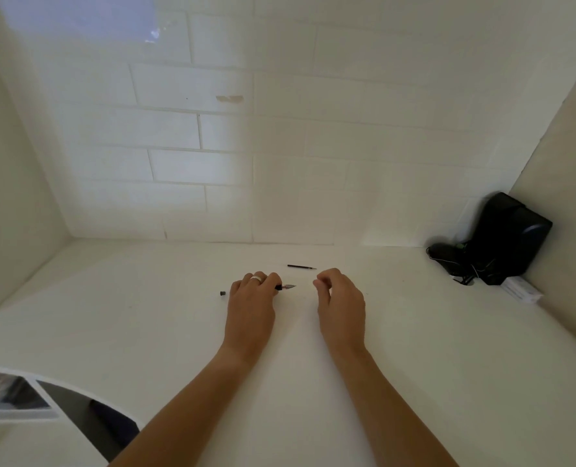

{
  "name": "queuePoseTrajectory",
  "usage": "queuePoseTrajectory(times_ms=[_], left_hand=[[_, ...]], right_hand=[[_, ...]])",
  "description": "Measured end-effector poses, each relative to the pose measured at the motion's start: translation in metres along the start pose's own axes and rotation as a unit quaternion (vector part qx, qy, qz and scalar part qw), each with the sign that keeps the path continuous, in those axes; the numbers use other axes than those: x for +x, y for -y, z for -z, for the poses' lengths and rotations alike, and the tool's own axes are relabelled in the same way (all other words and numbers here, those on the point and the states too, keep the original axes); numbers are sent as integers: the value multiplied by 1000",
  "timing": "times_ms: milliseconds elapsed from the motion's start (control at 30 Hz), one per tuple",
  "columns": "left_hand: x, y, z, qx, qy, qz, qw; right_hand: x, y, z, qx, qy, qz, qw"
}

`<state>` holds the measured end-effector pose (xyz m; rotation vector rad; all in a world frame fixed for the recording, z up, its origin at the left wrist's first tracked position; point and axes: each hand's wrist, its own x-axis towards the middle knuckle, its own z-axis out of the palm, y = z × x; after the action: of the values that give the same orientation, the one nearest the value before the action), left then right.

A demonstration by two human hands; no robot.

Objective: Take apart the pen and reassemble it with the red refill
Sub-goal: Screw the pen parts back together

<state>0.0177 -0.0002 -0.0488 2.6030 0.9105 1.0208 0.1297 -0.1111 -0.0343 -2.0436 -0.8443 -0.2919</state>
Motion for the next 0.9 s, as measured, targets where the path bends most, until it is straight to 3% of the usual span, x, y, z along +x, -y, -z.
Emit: queuePoseTrajectory(times_ms=[267, 567, 900], left_hand=[[0, -1, 2, -3, -4, 0, 1000], [0, -6, 7, -28, -6, -29, 999], [1, -4, 3, -25, -13, -45, 999]], right_hand=[[-1, 0, -2, 60, 70, 33, 995], [-3, 0, 0, -24, 64, 38, 997], [-2, 0, -3, 36, 89, 85, 992]])
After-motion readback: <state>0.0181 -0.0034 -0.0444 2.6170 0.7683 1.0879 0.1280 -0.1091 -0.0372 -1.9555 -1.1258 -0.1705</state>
